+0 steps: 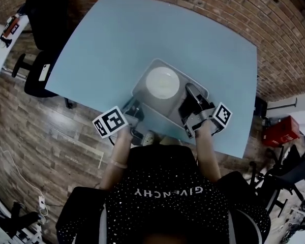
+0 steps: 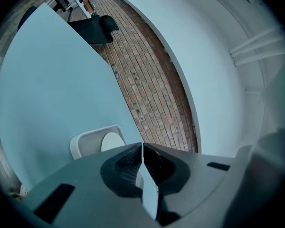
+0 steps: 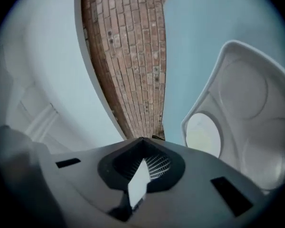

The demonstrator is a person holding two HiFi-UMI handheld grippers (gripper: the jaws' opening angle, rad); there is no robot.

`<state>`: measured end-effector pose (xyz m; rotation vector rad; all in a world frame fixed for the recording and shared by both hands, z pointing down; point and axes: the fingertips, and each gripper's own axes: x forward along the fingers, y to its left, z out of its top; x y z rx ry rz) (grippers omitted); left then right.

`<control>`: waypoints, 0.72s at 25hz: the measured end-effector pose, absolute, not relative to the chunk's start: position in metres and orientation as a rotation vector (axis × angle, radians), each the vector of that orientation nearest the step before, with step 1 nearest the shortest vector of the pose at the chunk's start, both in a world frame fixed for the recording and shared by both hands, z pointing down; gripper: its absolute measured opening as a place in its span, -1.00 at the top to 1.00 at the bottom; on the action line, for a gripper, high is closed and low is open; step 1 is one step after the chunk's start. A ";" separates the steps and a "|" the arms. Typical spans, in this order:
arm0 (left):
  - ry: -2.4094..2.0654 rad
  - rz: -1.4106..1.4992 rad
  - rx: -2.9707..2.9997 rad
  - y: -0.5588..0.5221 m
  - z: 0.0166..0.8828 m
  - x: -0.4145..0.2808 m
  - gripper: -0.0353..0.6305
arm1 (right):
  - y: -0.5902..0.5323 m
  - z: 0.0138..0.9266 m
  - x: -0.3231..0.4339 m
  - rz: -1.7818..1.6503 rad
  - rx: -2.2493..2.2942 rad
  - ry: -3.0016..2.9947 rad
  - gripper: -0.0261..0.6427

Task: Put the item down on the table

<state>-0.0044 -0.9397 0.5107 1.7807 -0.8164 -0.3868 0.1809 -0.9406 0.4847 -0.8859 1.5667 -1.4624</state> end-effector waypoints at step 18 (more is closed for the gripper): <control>-0.833 -0.368 1.754 -0.918 0.520 -0.010 0.83 | -0.923 0.488 0.167 -1.503 -0.915 1.649 0.89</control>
